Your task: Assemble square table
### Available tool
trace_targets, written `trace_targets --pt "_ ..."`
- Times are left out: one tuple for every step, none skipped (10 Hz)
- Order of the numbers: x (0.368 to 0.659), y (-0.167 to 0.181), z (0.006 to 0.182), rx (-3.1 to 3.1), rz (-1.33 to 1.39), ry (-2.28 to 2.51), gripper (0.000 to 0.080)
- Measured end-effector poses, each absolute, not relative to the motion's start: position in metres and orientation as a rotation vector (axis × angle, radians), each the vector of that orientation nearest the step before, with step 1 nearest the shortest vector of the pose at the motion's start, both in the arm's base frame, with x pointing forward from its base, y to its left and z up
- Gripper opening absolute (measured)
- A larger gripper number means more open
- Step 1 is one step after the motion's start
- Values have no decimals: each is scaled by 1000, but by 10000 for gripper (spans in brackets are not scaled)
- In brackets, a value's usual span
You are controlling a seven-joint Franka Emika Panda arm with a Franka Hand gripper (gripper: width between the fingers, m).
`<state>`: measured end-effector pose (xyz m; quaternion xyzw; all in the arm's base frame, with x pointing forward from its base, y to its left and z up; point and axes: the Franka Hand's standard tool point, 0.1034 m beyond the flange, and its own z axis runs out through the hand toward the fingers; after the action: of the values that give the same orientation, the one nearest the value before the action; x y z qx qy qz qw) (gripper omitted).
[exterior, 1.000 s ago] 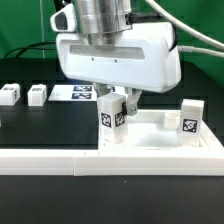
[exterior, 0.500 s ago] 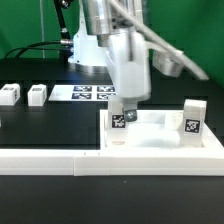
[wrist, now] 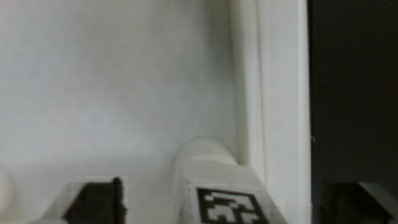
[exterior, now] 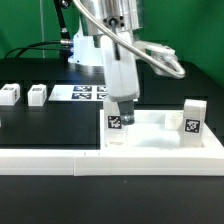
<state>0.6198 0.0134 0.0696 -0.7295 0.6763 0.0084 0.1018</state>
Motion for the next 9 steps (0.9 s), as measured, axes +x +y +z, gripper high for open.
trace_targets --pt "619 9 71 -2318 8 1809 619" --pt "616 12 73 -2497 -20 1575 640" --pt "616 12 72 -2520 -24 1539 640" --pt "616 11 71 -2570 -33 1459 648" --pt "616 10 71 -2621 -43 1366 648" --pt "617 9 72 -2689 -70 1230 649" --pt "620 6 72 -2798 -130 977 649" --pt "621 7 73 -2897 -157 766 649" --pt "626 6 76 -3010 -209 454 649"
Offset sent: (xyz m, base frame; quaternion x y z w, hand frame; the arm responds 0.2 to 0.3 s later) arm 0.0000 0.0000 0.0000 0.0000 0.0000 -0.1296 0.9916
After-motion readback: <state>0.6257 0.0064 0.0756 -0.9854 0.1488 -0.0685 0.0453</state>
